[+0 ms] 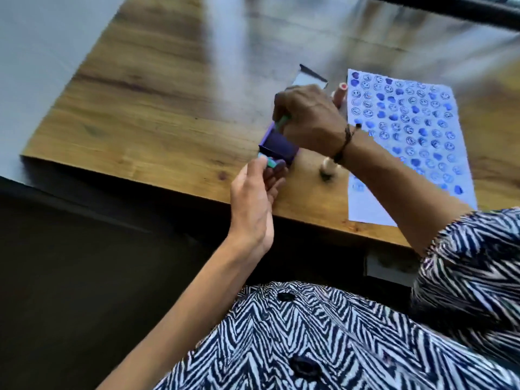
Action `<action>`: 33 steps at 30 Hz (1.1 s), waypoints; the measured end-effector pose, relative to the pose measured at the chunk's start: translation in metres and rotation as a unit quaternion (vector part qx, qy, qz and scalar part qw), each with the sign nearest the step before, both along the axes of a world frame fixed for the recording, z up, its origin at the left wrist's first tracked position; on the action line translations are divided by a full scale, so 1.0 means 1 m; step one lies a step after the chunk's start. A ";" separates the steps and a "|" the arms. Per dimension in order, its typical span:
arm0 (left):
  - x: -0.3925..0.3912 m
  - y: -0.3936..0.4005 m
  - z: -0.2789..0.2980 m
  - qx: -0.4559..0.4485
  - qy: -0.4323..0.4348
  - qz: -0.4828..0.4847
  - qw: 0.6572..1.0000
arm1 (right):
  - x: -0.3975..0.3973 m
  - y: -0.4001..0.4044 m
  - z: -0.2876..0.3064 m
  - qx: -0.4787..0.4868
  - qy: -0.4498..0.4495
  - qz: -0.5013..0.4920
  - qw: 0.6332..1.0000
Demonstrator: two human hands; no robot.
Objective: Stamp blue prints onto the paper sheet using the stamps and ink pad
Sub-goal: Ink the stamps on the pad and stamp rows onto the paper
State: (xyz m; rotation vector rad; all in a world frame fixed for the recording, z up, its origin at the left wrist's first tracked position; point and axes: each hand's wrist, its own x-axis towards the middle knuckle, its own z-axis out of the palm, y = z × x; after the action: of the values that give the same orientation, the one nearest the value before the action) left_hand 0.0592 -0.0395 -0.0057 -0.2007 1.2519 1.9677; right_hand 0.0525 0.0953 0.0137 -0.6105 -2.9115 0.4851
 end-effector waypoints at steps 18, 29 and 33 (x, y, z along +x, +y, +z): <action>-0.007 0.008 -0.003 0.029 -0.048 0.004 0.998 | 0.000 0.010 0.012 -0.072 -0.098 -0.066 0.990; -0.004 0.015 -0.005 0.018 -0.035 -0.031 0.999 | -0.007 0.020 -0.006 0.013 -0.052 -0.018 0.998; 0.007 0.019 -0.004 0.010 0.070 -0.115 0.991 | 0.003 0.033 0.008 -0.074 -0.020 -0.068 0.995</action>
State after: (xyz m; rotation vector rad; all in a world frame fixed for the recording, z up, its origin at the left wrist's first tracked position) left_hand 0.0662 -0.0209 -0.0094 0.0912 1.2817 1.8187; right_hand 0.0555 0.1286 0.0217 -0.8408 -2.8635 0.6837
